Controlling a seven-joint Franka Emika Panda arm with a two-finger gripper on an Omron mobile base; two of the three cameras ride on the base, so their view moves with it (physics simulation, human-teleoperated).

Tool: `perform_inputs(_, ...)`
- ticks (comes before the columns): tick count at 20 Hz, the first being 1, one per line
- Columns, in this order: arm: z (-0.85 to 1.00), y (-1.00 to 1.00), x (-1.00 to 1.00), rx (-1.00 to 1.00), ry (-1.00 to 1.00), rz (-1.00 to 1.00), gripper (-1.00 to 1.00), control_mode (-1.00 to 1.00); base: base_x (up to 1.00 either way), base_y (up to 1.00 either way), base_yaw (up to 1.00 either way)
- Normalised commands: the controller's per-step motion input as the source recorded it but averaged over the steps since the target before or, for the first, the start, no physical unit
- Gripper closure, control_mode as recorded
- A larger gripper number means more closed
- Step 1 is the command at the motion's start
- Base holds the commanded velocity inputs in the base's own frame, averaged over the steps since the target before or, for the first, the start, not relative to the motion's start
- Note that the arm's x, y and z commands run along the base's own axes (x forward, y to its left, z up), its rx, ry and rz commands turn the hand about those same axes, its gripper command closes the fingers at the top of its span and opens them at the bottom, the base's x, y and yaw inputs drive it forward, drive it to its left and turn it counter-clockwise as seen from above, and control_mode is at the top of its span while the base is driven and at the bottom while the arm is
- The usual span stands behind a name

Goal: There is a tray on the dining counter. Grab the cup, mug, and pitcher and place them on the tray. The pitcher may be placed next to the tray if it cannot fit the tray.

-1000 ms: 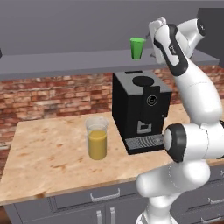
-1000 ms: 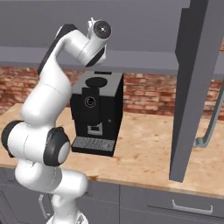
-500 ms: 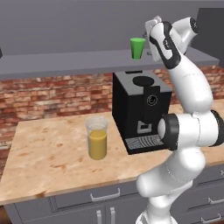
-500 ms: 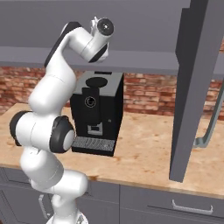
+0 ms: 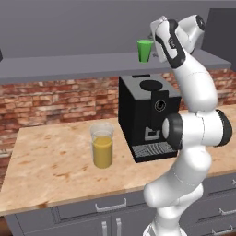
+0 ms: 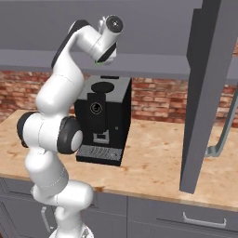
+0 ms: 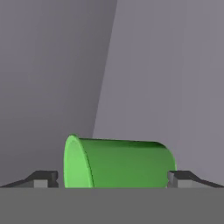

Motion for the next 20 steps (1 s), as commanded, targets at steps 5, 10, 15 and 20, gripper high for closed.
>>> perform_inputs(5, -0.03, 0.0, 0.08, 0.0, 0.03, 0.0, -1.0, -1.0, 0.0, 0.0, 0.0)
perform_inputs(10, -0.14, 0.01, 0.0, 0.0, 0.0, 0.0, -1.0, -1.0, 0.0, 0.0, 0.0)
perform_inputs(15, -0.14, 0.05, 0.0, 0.0, 0.0, 0.0, -1.0, -1.0, 0.0, 0.0, 0.0)
perform_inputs(20, -0.12, 0.06, 0.0, 0.0, 0.0, 0.0, -1.0, -1.0, 0.0, 0.0, 0.0)
